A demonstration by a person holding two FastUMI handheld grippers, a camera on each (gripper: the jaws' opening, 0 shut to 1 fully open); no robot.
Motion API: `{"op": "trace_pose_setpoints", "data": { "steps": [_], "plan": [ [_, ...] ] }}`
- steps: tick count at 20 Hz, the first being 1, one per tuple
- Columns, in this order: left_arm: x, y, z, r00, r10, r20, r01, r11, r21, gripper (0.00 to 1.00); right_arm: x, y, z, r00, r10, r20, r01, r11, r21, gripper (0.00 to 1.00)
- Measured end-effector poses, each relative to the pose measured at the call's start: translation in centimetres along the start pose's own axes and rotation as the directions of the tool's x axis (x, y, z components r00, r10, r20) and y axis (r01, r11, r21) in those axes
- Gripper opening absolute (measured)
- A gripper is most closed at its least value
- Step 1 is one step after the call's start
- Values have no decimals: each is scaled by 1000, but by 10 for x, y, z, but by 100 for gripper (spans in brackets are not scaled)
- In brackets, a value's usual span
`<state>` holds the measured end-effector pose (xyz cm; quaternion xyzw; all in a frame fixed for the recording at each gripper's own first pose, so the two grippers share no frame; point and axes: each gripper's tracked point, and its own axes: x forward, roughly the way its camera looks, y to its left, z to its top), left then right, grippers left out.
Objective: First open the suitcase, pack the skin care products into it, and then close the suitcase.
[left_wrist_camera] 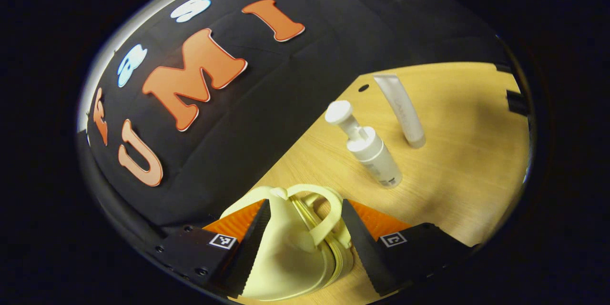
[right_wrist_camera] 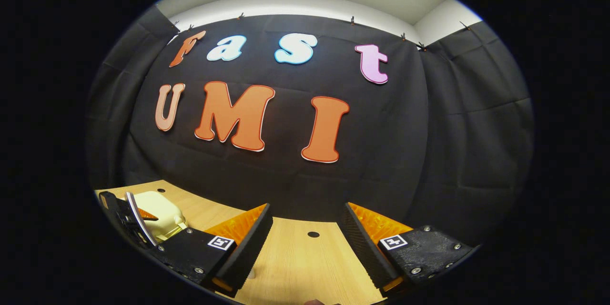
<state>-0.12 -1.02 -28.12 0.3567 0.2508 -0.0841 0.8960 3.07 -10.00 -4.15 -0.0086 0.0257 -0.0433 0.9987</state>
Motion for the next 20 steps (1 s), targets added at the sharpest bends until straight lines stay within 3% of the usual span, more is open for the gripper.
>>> {"op": "trace_pose_setpoints", "data": {
  "steps": [3, 6, 8, 9, 11, 13, 14, 15, 18, 20],
  "plan": [
    [8, -12, -13, 999, -4, -47, 8, 997, 82, 83, 2, -7, -4, 1000, -3, -1, 3, 1000, 7, 95],
    [18, -15, -25, 995, 19, -98, -3, 988, 154, 83, 6, -12, -8, 1000, 2, -3, -2, 1000, 11, 95],
    [29, -14, -29, 993, 41, -115, -16, 977, 211, 77, 7, -12, -11, 1000, 13, -3, -13, 1000, 21, 95],
    [33, -14, -29, 992, 49, -118, -18, 969, 247, 60, 9, -13, -12, 1000, 18, -4, -18, 1000, 25, 95],
    [43, -14, -31, 988, 71, -136, -26, 952, 306, 60, 11, -13, -14, 999, 36, -3, -35, 999, 31, 95],
    [50, -16, -36, 981, 74, -178, -9, 940, 341, 22, 13, -13, -16, 999, 54, 1, -54, 998, 38, 95],
    [59, -11, -39, 979, 94, -179, -24, 933, 360, 23, 14, -14, -16, 998, 62, 2, -62, 997, 42, 95],
    [57, -16, -31, 979, 98, -177, -28, 931, 363, 11, 16, -13, -18, 997, 76, -1, -75, 996, 49, 95],
    [51, -6, -35, 971, 82, -225, -31, 975, 218, 9, 21, -10, -26, 992, 128, -20, -127, 990, 64, 95],
    [44, 3, -27, 969, 101, -223, -78, 991, 111, 9, 26, -5, -31, 986, 167, -28, -165, 984, 62, 95]
  ]
}}
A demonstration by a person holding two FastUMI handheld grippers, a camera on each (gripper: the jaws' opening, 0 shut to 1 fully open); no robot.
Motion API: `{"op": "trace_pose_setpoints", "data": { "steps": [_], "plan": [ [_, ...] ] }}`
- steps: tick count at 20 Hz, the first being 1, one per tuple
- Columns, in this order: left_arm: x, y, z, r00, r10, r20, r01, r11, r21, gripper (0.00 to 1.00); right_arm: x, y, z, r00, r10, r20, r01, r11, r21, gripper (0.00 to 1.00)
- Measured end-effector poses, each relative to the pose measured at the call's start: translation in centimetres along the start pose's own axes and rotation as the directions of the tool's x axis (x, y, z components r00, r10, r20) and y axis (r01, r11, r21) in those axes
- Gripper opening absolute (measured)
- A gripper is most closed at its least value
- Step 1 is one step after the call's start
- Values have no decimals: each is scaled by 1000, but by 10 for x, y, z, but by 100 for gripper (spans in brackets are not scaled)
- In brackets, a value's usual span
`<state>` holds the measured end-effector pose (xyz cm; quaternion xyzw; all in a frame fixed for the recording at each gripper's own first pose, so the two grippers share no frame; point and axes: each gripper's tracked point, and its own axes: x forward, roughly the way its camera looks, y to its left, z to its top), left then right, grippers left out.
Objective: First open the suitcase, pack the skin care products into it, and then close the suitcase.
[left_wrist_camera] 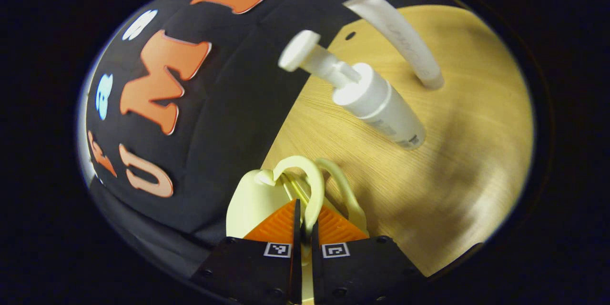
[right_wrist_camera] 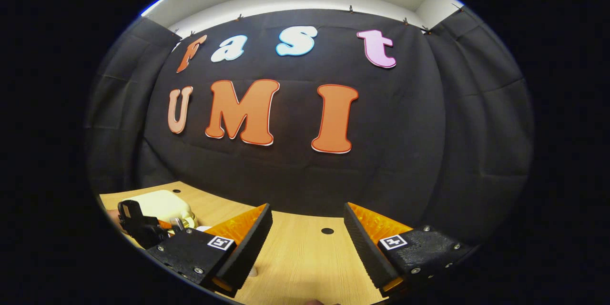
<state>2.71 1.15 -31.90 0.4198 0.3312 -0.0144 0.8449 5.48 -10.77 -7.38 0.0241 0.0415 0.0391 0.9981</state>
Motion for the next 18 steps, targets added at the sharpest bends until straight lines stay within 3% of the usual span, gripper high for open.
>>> {"op": "trace_pose_setpoints", "data": {
  "steps": [2, 5, 8, 12, 14, 18],
  "plan": [
    [-9, 10, 4, 999, 38, 9, -38, 996, -85, 9, 7, 10, -4, 999, 42, -13, -42, 999, 0, 95],
    [-25, 60, 1, 997, 81, 10, -77, 971, -228, 9, 13, 31, -4, 996, 93, -13, -93, 996, 9, 95],
    [-39, 100, 0, 993, 117, 28, -103, 946, -309, 8, 18, 54, 2, 991, 135, -2, -135, 991, -14, 95],
    [-59, 146, -21, 986, 159, 46, -123, 891, -437, 8, 26, 86, 6, 985, 170, -10, -170, 985, -7, 95],
    [-67, 165, -31, 979, 194, 61, -147, 883, -445, 8, 29, 103, 10, 986, 165, -5, -165, 986, 5, 95],
    [-74, 193, -51, 968, 221, 116, -157, 901, -405, 7, 34, 141, 11, 990, 138, -22, -138, 990, 6, 95]
  ]
}}
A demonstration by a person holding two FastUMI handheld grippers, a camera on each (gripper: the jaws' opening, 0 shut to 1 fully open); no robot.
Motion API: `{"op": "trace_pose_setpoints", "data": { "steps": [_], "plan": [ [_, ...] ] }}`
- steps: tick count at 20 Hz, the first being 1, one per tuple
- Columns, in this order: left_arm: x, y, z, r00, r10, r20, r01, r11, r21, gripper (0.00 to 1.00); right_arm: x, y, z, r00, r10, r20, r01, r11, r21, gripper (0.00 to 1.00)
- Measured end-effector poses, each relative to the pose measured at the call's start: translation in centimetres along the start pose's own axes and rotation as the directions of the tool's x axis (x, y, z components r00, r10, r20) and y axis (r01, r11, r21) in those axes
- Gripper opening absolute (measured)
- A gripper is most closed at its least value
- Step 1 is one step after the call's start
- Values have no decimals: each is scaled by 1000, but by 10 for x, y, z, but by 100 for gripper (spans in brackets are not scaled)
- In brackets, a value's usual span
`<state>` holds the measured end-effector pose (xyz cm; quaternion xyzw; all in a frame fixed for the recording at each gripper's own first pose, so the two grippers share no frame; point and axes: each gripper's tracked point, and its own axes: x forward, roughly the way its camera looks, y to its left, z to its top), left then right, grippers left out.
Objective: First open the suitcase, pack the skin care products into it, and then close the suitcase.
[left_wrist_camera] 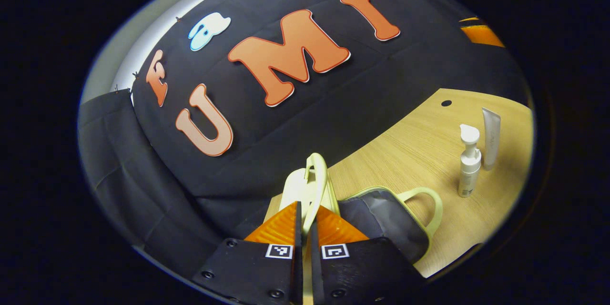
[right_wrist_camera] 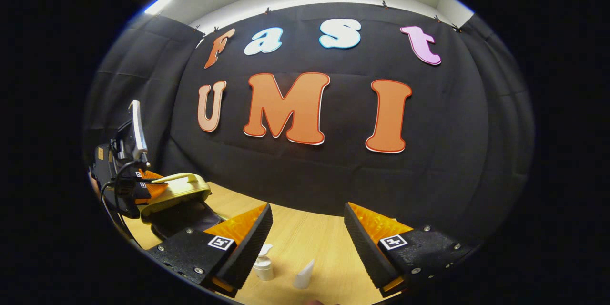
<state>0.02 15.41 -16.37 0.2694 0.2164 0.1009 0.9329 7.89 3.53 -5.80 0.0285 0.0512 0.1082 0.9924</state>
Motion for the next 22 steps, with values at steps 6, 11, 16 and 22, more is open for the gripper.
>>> {"op": "trace_pose_setpoints", "data": {
  "steps": [6, 11, 16, 22],
  "plan": [
    [1, 14, -4, 993, -76, 93, 74, 997, 23, 7, -8, 32, 17, 995, -100, 4, 100, 994, -35, 95],
    [2, 38, -12, 981, -133, 145, 145, 987, -76, 7, -18, 51, 15, 982, -186, -38, 183, 980, -80, 95],
    [24, 97, -31, 980, -135, 144, 169, 949, -266, 8, -18, 64, 30, 963, -267, -28, 265, 962, -71, 95],
    [62, 170, -87, 995, -52, 86, 80, 928, -364, 9, -8, 77, 26, 947, -318, -46, 312, 945, -98, 95]
  ]
}}
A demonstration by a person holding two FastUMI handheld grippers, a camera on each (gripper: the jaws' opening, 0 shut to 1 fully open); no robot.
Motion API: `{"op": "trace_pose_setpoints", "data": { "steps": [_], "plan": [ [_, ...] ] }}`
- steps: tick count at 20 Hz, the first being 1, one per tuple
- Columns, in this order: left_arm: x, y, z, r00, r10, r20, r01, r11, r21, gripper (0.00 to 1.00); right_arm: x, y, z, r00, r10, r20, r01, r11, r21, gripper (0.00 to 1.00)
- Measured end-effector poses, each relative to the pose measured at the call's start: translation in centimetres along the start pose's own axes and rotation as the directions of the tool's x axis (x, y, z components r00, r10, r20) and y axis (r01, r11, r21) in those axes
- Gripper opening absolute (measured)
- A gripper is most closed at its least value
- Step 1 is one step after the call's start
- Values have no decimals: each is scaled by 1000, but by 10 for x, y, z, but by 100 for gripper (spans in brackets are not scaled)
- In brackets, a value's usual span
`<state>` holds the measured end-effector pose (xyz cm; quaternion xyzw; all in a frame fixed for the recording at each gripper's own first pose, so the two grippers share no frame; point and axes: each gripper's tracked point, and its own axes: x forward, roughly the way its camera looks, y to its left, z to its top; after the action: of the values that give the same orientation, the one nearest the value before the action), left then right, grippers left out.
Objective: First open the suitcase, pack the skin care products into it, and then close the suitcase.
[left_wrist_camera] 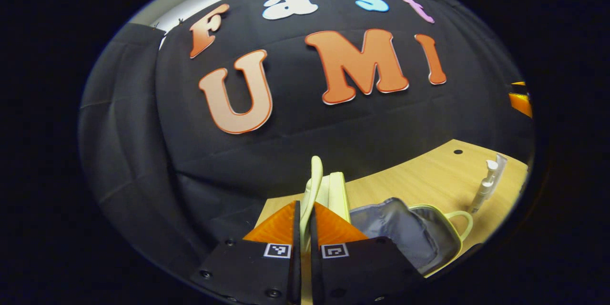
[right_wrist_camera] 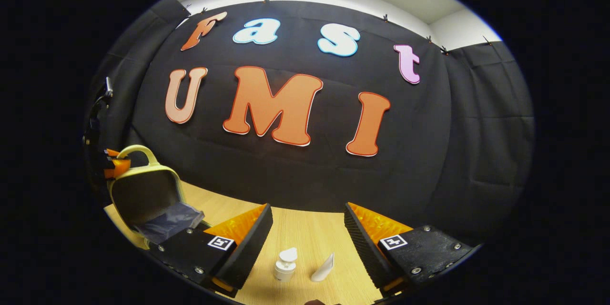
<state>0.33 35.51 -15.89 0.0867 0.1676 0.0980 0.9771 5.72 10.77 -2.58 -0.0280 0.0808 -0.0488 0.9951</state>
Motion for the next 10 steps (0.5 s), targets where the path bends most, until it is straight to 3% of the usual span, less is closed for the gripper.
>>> {"op": "trace_pose_setpoints", "data": {
  "steps": [6, 10],
  "plan": [
    [24, 76, -59, 991, 97, -88, -99, 995, -20, 9, 10, 27, 8, 999, 35, 10, -34, 999, -35, 96],
    [38, 113, -114, 971, 147, -191, -154, 988, -25, 9, 12, 27, -2, 999, 34, -16, -35, 998, -50, 95]
  ]
}}
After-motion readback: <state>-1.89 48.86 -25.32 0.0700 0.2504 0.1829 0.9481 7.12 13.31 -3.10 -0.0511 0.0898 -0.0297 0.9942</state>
